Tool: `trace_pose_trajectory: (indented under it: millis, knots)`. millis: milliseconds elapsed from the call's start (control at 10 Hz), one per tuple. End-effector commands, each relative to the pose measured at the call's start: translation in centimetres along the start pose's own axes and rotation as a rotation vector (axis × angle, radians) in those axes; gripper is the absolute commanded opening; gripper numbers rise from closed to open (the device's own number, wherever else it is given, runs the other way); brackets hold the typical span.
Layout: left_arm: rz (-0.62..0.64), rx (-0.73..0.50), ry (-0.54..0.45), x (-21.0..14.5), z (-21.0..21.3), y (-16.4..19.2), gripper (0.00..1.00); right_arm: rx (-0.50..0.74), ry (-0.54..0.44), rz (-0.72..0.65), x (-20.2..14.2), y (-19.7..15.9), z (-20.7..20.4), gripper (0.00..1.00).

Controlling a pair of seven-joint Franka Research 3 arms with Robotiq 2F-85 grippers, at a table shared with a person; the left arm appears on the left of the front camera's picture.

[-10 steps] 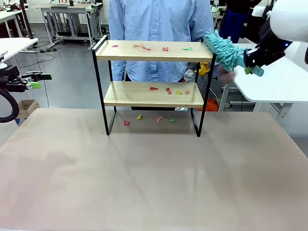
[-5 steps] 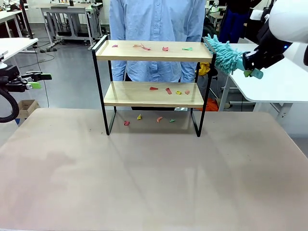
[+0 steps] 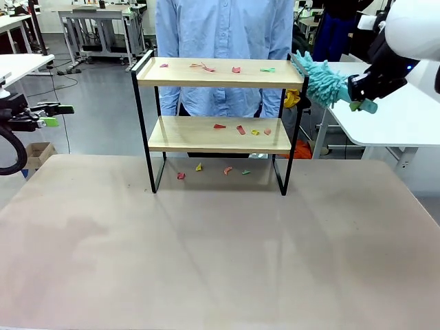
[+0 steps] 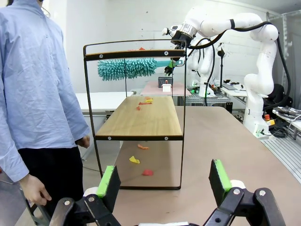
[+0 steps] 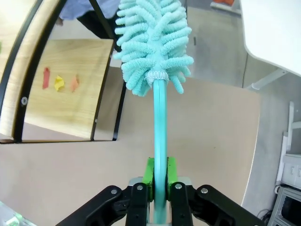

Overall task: Clean the shelf.
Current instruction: Clean the specific section of the Shelf indicated by the human with the Duster.

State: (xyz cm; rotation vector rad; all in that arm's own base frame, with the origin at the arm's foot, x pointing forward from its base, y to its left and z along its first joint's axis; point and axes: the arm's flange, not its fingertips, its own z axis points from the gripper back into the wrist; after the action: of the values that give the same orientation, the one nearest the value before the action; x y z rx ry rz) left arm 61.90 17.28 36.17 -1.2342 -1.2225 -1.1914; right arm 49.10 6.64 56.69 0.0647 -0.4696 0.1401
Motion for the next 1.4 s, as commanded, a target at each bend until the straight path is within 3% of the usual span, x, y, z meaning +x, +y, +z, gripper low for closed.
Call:
trace_pose_trajectory:
  millis: [0, 200, 500, 1000, 1300]
  knots:
    - [-0.009, 0.000, -0.001, 0.3, -0.1, -0.1, 1.00, -0.032, 0.070, 0.072, -1.2, -4.2, 3.1, 0.13]
    - [-0.009, 0.000, -0.001, 0.3, -0.1, -0.1, 1.00, -0.065, 0.183, 0.183, -4.2, -7.9, 5.1, 0.13]
    - [-0.009, 0.000, -0.001, 0.3, -0.1, -0.1, 1.00, -0.060, 0.334, 0.445, -9.0, -10.1, 7.7, 0.13]
    - [-0.009, 0.000, -0.001, 0.3, -0.1, -0.1, 1.00, 0.076, 0.572, 0.989, -16.3, -3.8, 8.2, 0.13]
    - [-0.009, 0.000, -0.001, 0.3, -0.1, -0.1, 1.00, 0.158, 0.604, 1.193, -16.9, 1.8, 6.1, 0.13]
